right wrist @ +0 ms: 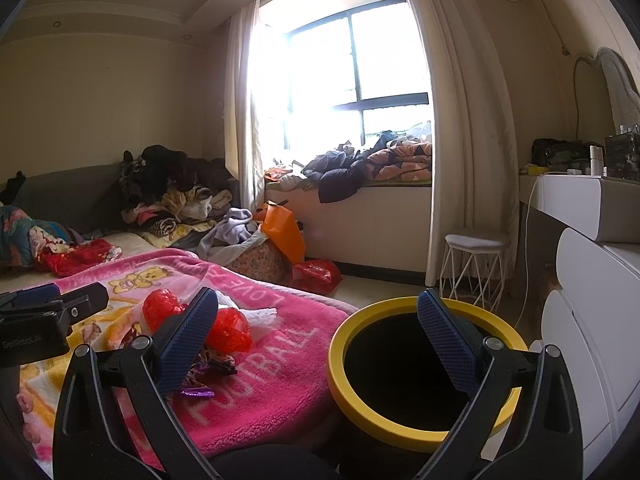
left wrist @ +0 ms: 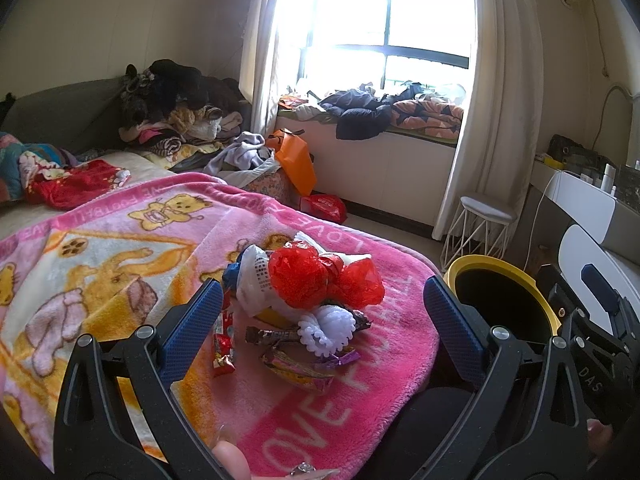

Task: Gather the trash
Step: 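Move both tools toward the trash pile on the pink blanket, then grasp the red plastic bag with the right tool while the left tool grasps a red candy wrapper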

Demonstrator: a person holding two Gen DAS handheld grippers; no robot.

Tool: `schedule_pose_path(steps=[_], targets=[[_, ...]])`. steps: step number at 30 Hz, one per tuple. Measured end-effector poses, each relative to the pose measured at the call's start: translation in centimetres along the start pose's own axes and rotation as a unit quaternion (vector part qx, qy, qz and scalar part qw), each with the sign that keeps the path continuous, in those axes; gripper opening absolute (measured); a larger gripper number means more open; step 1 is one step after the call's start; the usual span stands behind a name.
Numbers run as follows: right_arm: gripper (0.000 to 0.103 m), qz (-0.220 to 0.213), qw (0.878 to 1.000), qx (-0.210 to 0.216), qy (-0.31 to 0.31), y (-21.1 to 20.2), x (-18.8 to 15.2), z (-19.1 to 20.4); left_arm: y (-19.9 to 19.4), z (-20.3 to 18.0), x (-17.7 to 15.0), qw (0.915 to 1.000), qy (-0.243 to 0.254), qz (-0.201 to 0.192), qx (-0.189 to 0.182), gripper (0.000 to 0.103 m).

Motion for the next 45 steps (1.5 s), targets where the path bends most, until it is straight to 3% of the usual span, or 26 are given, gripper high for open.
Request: schedule_pose_path(steps=[19,29,45], targets=[[0.097,0.007,1.000,0.006,-0.003,0.4,-0.3,0.1,0.0,-0.4,-0.2,1.0000,-0.001,0.001,-0.003,0.092],[0.097,0.030,0.995,0.077,-0.052,1.7,-0.2,4.0,0.2,1.0,-0.7,0.9996,-0.027,0.003,0.012,0.092],[0.097,0.080,0.979,0.159,-0.096,5.2,0.8,11.0,0.2,9.2,1.1,0.9945,-0.095,0.007,0.042,0.092]])
Point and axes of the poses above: each gripper's, at about its wrist camera, not at the fingertips, and y roughly the way its jaws point, z to its left, x to its top, the point moved 9 cm from there along y, roughly the way its jaws point, and after that the axes turned 10 degrees about z, right-handed, at the moved point
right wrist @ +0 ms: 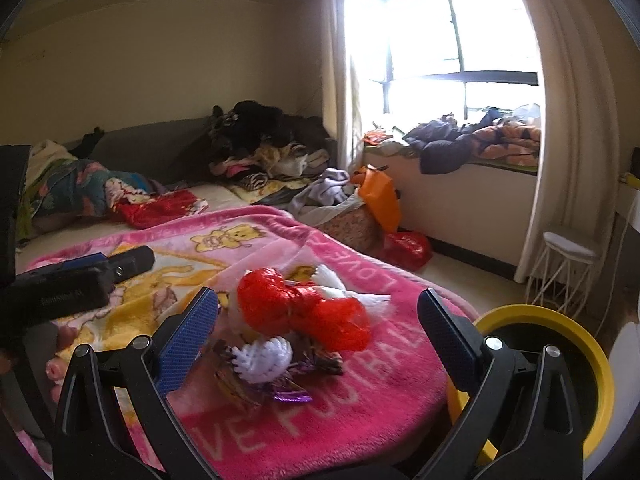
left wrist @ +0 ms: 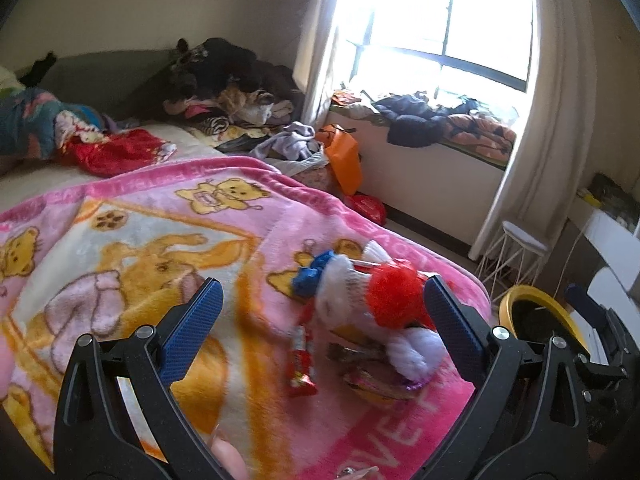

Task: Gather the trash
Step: 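Grasp the red plastic bag with the right tool while the left tool grasps a red candy wrapper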

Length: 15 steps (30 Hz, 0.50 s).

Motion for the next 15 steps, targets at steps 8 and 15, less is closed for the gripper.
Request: schedule_pose_path(steps=[8,15], targets=[[0.097,0.025,0.999,0.032,-0.015,3.0,1.4,1.8,1.0,4.1,0.9,0.9994,-0.032,0.011,0.009,0.092],[0.079,0.066,0.995,0.058,-0.049,6.8,2.6,3.6,3.4,5.8,0.4,0.9982,-0.032,0.050,0.005,0.092]])
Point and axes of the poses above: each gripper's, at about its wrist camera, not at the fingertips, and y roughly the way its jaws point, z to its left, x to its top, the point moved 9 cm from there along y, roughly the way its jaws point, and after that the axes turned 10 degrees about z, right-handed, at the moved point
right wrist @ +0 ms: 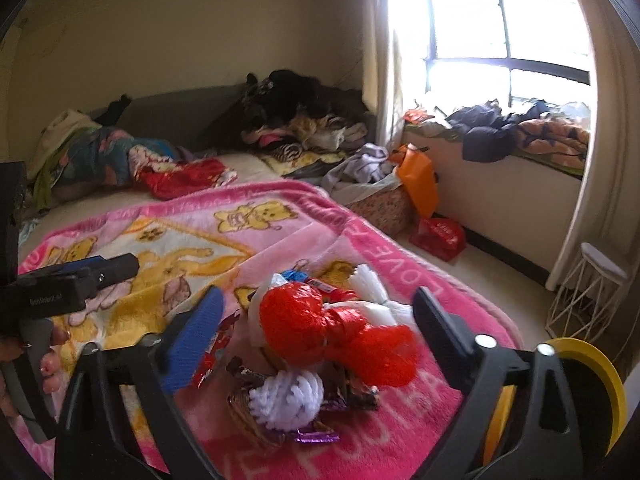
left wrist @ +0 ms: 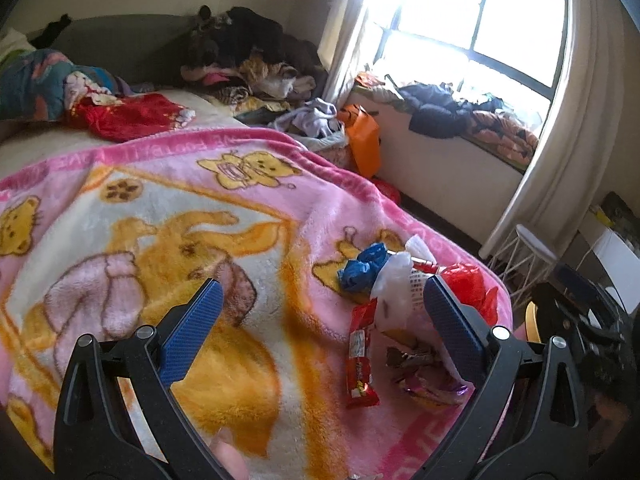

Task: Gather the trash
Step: 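Grasp the red plastic bag with the right tool while the left tool grasps a red candy wrapper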

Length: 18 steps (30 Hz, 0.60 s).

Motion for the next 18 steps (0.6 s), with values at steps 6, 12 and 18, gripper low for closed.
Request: schedule_pose_path(steps=[6,12,18], targets=[[0.057,0.051,0.998,0.030,0.006,2.9,0.2,0.0,3.4,-0.2,-0.8,0.9987,0.013,0.049,-0.003,0.092],[0.039,0.087,0.995,0.045,-0.005,5.3,0.2,0.5,7.1,-1.9,-2.4,0.9947,0.022,0.097,-0.025,0.075],[0.006,0.107,0.993,0.055,-0.010,6.7,-0.7,1.3,9.7,-2.8,-4.0,0.9889,0.013,0.139,-0.051,0.059]])
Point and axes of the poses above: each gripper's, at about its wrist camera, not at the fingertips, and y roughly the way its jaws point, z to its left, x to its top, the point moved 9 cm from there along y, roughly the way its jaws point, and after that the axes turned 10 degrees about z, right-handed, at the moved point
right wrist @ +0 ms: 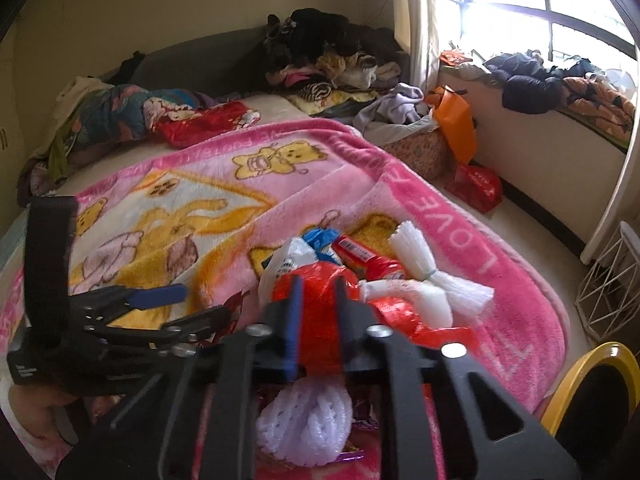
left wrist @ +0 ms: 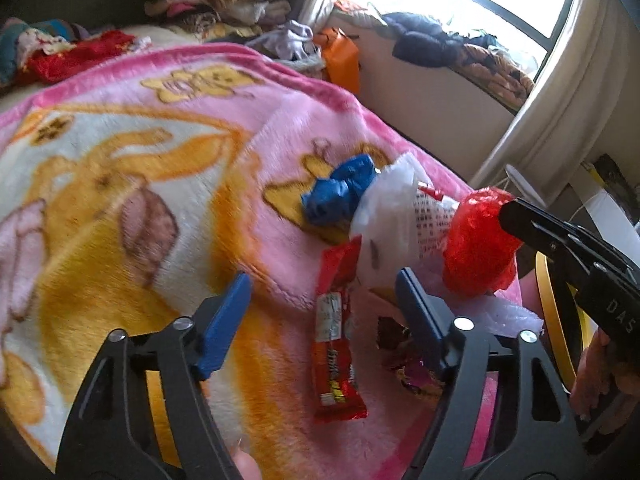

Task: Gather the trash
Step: 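Grasp the red plastic bag with the right tool while the left tool grasps a red candy wrapper, then carry the red bag and candy wrapper over the yellow bin with both tools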

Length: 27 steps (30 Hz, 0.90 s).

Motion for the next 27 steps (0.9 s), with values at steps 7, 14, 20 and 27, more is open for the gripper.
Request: schedule_pose_path(steps=[7,14,20,27], targets=[[0.003,-0.040,0.997,0.032,0.060,-2.1,-0.8,-1.5,1.7,-0.5,-1.2,0.9995,-0.002,0.023,-0.021,0.015],[0.002,-0.082,0.991,0.036,0.095,-5.6,-0.4,-3.9,-0.6,-1.0,-0.6,0.9995,0.002,-0.014,-0.027,0.012],[0.002,-0.111,0.987,0.029,0.116,-8.1,-0.2,-5.5,-4.7,-2.6,1.2,0.9972,0.019,-0.067,-0.029,0.012],[0.002,-0.133,0.982,0.021,0.131,-10.5,-0.3,-7.1,-7.4,-6.6,2.3,0.9931,0.049,-0.091,-0.055,0.012]])
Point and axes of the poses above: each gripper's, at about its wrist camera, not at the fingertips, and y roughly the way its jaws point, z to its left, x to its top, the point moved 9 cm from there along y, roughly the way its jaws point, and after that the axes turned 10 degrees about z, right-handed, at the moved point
